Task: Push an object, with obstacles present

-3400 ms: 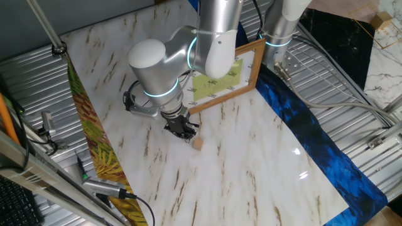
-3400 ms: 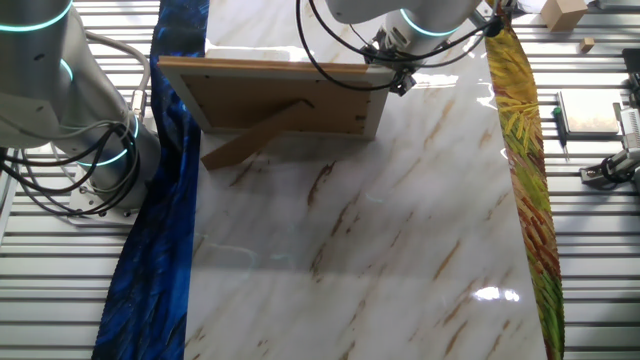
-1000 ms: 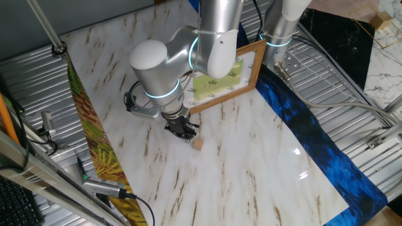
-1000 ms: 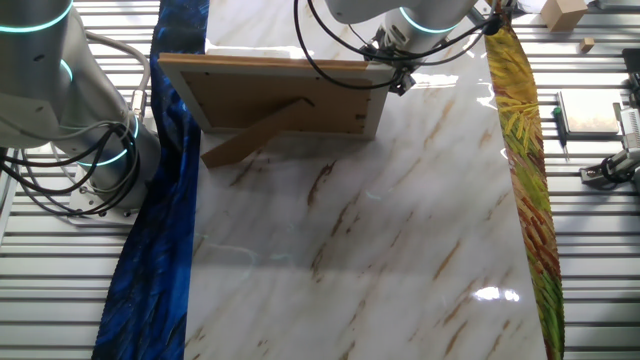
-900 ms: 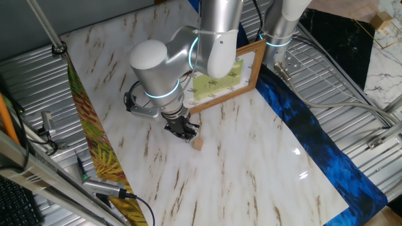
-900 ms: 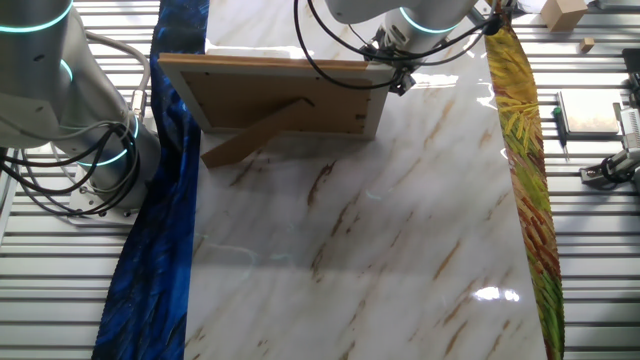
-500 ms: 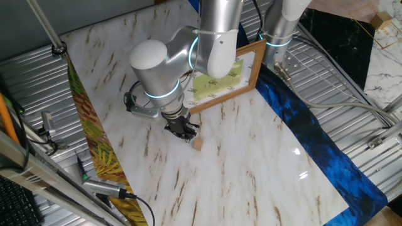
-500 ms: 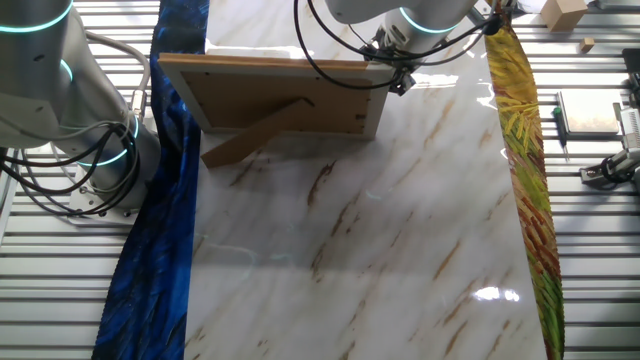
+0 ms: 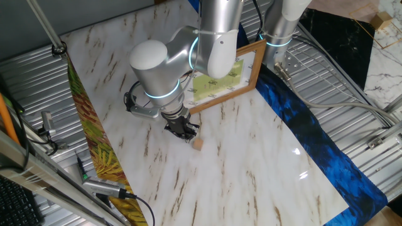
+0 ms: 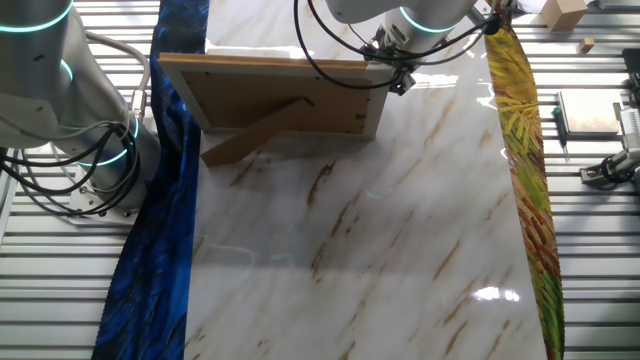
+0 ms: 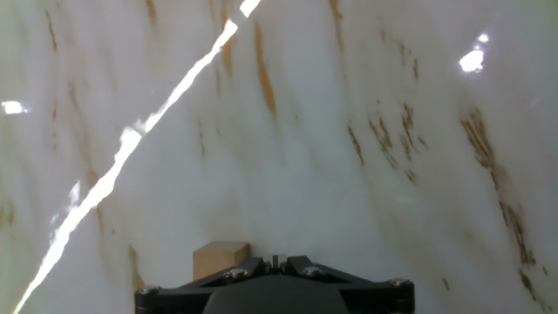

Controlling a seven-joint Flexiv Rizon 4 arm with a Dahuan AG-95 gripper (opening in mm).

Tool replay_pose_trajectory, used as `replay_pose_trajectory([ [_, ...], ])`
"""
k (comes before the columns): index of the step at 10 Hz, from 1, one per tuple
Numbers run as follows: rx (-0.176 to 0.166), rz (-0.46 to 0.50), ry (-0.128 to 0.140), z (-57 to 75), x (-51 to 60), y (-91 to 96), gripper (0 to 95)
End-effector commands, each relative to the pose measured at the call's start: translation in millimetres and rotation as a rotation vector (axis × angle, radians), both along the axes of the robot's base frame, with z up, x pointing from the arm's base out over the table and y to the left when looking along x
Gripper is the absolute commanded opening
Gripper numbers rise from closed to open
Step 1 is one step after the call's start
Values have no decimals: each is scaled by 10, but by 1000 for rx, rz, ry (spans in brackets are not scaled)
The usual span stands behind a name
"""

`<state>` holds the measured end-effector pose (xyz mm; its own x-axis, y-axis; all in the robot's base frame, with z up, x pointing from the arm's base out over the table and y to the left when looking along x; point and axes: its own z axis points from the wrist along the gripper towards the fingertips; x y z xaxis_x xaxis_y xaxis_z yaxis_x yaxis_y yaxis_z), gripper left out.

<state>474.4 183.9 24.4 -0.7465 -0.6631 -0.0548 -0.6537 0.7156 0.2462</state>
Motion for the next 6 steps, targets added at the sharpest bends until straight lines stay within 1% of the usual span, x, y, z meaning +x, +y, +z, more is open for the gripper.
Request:
replay_pose_trajectory([
  [1, 0, -1, 0, 0, 0, 0, 0],
  [6, -1, 3, -2, 0, 0, 0, 0],
])
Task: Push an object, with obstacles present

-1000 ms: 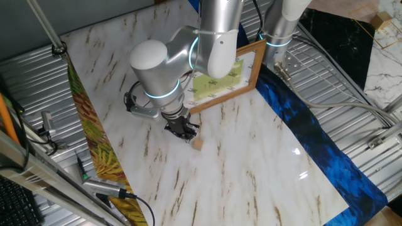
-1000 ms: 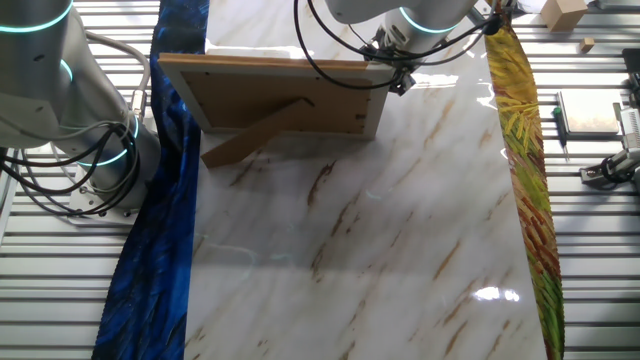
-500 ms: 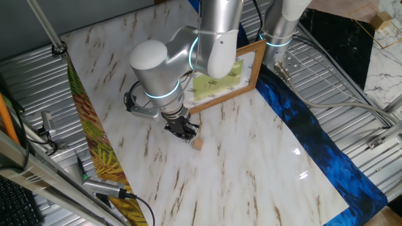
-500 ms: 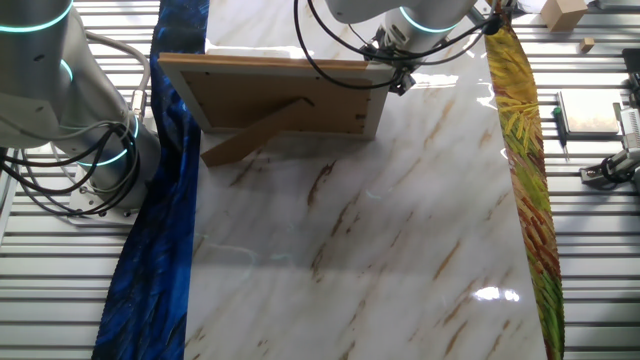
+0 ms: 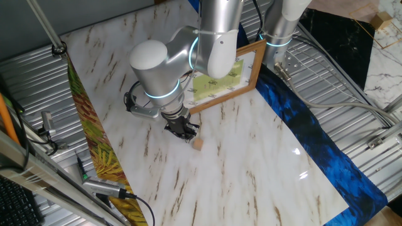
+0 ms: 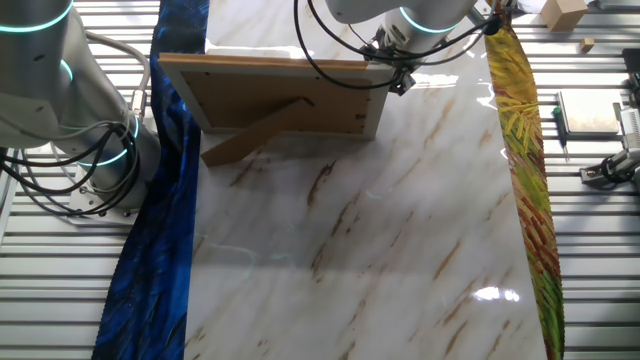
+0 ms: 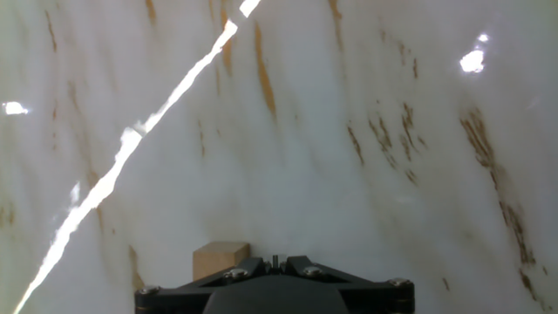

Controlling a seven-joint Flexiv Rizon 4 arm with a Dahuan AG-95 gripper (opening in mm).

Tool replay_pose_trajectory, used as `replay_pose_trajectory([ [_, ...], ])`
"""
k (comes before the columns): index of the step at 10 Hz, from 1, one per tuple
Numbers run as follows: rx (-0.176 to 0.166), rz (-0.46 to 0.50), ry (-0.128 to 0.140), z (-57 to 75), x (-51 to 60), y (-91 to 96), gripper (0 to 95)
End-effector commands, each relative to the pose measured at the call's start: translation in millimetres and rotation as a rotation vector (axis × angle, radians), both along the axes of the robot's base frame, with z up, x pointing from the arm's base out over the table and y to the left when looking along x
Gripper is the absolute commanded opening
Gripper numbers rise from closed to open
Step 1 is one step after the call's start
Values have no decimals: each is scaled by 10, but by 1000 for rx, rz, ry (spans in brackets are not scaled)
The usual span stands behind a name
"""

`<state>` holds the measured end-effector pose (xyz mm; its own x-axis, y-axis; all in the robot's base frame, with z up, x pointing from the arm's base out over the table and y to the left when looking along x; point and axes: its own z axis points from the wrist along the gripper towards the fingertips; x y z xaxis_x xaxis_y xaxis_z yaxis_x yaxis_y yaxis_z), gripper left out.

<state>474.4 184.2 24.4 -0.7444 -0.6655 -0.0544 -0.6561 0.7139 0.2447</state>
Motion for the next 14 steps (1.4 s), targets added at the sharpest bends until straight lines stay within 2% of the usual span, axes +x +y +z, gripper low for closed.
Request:
replay_pose_trajectory([
  [1, -2, 3, -2, 0, 0, -3, 0],
  [11, 3, -4, -5, 0, 0, -3, 0],
  [14, -6, -14, -3, 0, 0, -3, 0],
])
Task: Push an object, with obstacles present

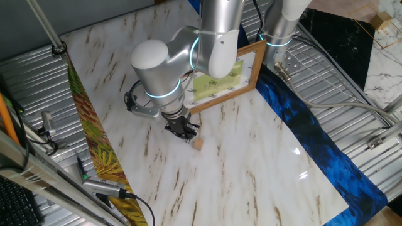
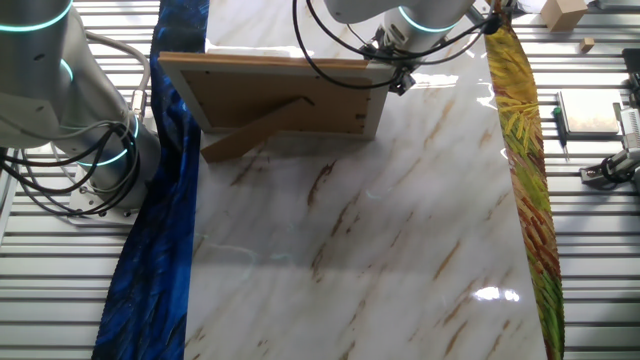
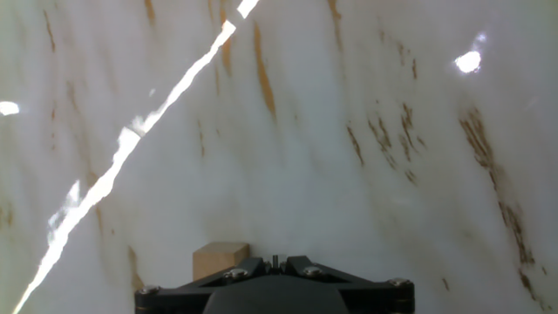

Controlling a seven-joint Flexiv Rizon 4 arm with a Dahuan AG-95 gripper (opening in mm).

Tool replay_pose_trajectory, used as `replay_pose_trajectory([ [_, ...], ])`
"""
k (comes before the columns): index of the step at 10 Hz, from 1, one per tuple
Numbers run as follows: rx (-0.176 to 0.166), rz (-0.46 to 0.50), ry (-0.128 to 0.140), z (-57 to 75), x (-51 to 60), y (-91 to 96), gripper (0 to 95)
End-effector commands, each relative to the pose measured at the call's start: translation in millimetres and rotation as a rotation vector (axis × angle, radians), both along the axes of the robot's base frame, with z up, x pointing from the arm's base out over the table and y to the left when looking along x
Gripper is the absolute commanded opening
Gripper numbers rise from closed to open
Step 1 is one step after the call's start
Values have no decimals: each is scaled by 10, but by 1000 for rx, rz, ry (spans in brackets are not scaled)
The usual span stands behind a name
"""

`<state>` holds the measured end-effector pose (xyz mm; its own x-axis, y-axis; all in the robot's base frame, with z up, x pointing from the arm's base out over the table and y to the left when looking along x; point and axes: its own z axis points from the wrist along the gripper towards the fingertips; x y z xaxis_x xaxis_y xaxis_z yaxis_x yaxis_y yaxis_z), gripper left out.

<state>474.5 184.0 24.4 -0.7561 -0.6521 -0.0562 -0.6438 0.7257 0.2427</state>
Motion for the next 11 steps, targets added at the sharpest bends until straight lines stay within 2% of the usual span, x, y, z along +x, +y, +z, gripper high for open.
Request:
replay_pose_trajectory([
  [1, -7, 4, 0, 0, -2, -1, 0],
  [7, 3, 14, -2, 5, 1, -23, 0],
  [11, 10, 30, -3, 6, 155, -98, 0],
])
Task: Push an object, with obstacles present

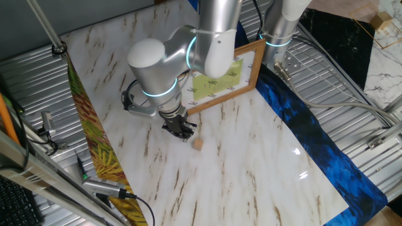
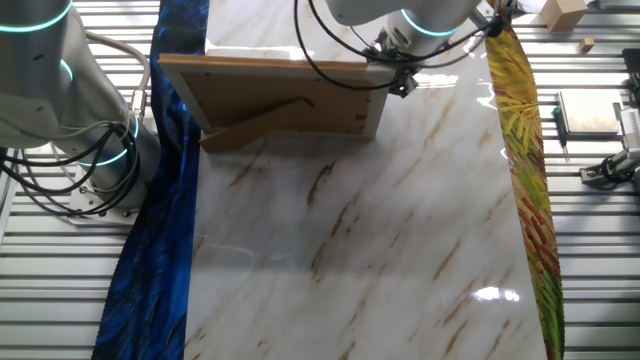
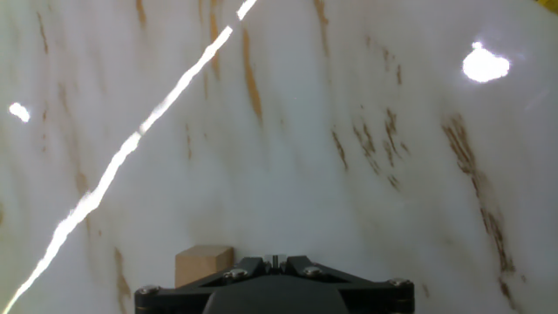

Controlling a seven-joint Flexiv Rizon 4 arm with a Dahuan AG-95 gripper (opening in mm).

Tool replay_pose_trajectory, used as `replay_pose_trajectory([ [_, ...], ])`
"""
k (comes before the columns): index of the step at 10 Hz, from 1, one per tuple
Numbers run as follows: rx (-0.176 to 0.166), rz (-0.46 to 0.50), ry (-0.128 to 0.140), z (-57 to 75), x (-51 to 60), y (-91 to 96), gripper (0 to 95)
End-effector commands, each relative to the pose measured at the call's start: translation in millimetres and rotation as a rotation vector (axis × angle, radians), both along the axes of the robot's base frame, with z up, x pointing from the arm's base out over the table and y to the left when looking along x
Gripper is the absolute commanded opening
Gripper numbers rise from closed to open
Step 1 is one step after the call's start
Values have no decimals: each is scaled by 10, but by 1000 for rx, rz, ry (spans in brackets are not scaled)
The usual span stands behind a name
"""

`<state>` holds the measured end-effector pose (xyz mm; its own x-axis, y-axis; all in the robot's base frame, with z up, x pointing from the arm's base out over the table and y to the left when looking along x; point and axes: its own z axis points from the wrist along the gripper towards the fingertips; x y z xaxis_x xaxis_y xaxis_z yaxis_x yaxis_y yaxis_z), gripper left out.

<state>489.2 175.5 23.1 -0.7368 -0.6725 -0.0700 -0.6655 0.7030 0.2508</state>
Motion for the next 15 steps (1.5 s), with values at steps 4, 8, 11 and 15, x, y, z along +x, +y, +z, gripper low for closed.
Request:
replay_pose_trajectory([
  [4, -8, 4, 2, 59, 56, -60, 0],
  [8, -14, 9, 1, 59, 57, -60, 0],
  [11, -15, 27, -5, 69, 53, -55, 0],
  [15, -33, 45, -13, 69, 52, -55, 0],
])
